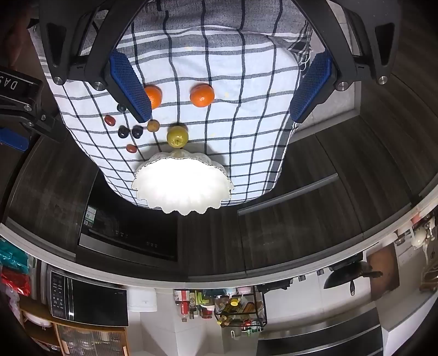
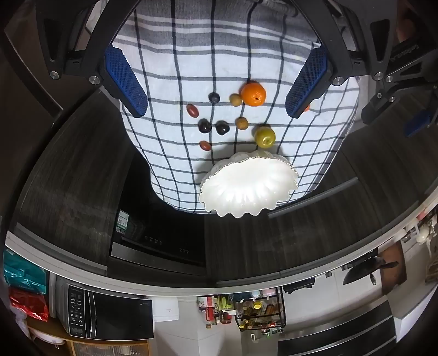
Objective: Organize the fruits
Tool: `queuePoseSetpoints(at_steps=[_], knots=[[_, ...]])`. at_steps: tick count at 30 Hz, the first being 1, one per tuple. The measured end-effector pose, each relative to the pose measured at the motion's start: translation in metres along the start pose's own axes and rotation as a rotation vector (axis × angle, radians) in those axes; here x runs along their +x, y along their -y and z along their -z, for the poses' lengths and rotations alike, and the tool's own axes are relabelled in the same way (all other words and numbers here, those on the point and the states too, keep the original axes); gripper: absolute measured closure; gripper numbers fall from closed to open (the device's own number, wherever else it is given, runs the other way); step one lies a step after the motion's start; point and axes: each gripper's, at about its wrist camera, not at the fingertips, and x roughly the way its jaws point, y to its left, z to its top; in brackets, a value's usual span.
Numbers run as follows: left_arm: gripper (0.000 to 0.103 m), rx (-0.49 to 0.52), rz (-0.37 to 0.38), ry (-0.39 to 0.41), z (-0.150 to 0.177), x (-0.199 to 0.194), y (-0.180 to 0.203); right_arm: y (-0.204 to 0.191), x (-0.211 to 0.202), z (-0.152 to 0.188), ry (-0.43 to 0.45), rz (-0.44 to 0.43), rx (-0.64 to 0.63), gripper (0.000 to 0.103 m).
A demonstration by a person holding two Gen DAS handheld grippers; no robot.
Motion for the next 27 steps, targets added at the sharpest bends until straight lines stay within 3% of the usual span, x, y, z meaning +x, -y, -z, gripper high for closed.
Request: queuePoseSetpoints(at_steps=[27], knots=[[0.001, 0.004, 0.0, 0.009, -0.0041, -0.0016, -0.0027, 0.001, -0.0003, 0.0, 0.002, -0.008, 0.011, 0.0]])
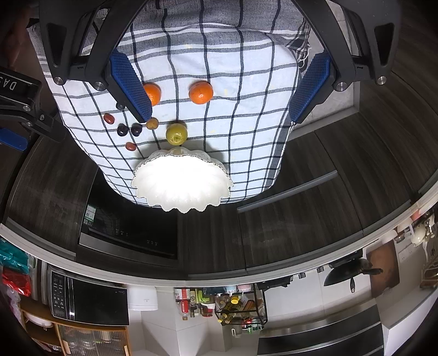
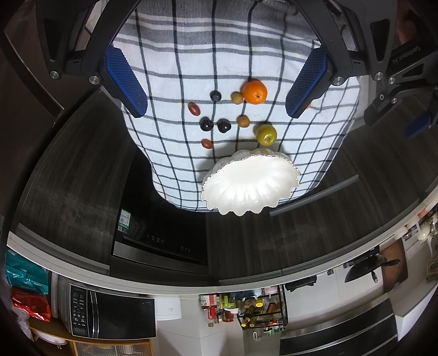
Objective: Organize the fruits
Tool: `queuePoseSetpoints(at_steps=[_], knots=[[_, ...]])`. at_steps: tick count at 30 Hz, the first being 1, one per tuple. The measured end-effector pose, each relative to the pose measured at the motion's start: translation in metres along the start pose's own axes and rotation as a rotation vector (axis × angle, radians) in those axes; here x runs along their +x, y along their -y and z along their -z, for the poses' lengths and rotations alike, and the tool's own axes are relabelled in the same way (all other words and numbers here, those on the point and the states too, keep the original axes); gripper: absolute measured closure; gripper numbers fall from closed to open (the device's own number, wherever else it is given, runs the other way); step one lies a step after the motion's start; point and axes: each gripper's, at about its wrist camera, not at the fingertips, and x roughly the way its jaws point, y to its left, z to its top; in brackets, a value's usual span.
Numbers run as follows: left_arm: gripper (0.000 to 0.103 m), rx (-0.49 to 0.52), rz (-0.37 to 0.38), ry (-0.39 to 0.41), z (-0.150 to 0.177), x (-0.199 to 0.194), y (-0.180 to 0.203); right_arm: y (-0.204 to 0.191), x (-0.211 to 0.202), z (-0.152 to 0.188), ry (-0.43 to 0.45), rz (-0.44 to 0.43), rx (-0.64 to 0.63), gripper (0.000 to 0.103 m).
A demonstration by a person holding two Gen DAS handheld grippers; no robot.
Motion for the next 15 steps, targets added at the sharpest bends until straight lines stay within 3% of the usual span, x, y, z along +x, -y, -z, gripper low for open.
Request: queuePoseSetpoints(at_steps=[15], knots=[[0.001, 0.0, -0.006, 0.003, 0.0002, -0.0001, -0.0013, 0.0009, 0.0004, 0.0001, 0.003, 0.001, 0.001, 0.0]])
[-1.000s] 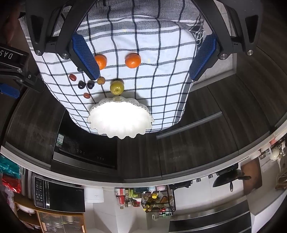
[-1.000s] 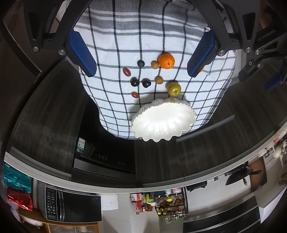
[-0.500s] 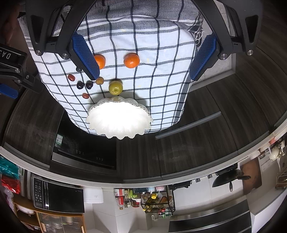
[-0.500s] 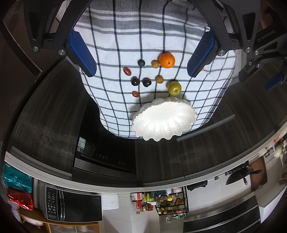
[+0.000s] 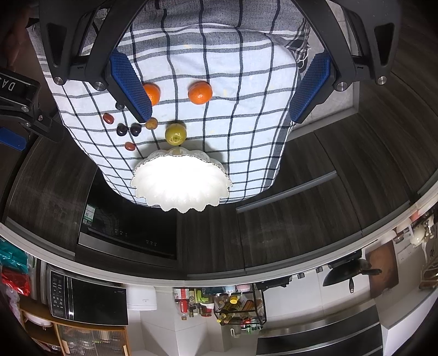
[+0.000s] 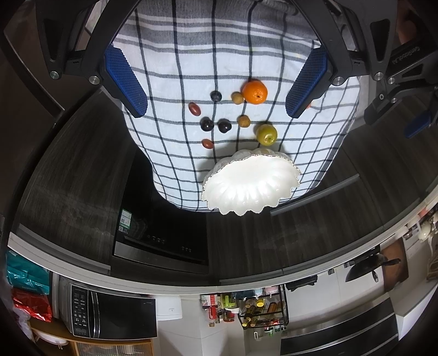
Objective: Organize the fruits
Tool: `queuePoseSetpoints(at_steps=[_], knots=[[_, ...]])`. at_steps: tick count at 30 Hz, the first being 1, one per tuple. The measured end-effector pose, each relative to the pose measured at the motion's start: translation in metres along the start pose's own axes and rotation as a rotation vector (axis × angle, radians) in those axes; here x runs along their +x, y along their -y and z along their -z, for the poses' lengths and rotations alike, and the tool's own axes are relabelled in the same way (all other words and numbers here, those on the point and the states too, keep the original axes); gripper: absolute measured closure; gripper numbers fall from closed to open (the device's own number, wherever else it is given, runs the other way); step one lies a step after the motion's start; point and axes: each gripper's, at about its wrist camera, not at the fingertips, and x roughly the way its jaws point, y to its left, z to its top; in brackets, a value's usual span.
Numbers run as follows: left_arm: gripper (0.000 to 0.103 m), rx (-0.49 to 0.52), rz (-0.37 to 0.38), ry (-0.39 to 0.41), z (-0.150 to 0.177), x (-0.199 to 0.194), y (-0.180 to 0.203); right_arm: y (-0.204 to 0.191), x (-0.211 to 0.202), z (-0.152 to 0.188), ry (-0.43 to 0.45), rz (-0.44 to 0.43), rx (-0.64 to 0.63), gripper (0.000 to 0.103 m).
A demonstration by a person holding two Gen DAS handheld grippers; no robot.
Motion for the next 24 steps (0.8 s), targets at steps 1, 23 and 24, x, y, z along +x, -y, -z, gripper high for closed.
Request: queuePoseSetpoints(at_steps=[1, 23, 24], knots=[[0.001, 0.0, -0.002, 0.001, 0.0004, -0.0001, -0.0004, 0.0005, -0.0003, -0.0004, 0.001, 0.0, 0.0, 0.0], [0.0, 0.004, -0.019, 0.015, -0.0012, -0.0031, 0.0017, 0.0027, -0.0069, -0.0019, 0.004, 0.011, 0.007, 0.0], [0.0, 0.004, -0.019, 0.013, -0.0011, -0.0026, 0.0015, 0.0025, -0.0065, -0.0018, 0.004, 0.012, 0.007, 0.0]])
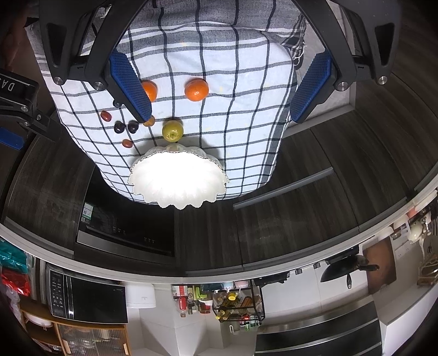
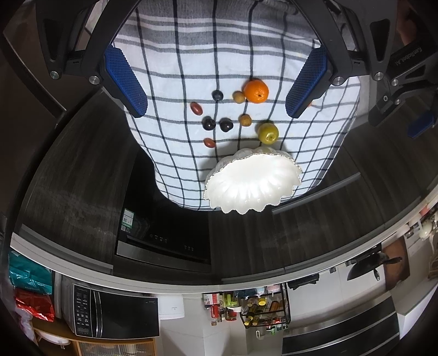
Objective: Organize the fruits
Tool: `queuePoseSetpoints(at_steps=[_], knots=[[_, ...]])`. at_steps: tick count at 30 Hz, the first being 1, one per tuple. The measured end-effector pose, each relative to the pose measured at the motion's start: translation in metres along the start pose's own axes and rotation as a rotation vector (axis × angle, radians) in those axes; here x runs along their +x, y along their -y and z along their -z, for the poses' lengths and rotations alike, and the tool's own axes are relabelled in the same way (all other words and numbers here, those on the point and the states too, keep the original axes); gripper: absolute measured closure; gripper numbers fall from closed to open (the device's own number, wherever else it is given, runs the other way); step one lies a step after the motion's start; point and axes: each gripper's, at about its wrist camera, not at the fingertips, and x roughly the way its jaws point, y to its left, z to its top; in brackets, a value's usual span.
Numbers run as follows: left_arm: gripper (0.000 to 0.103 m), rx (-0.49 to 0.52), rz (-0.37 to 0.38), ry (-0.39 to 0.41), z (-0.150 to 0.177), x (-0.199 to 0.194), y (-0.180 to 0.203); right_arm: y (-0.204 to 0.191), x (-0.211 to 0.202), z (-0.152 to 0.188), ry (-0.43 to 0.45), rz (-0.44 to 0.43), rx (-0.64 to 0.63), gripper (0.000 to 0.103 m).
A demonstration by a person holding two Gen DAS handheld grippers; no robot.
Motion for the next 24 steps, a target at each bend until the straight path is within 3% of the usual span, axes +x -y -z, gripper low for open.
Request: queuePoseSetpoints(at_steps=[24], knots=[[0.0, 0.0, 0.006, 0.007, -0.0014, -0.0017, -0.0003, -0.0015, -0.0039, -0.0018, 0.013, 0.0, -0.005, 0.0]])
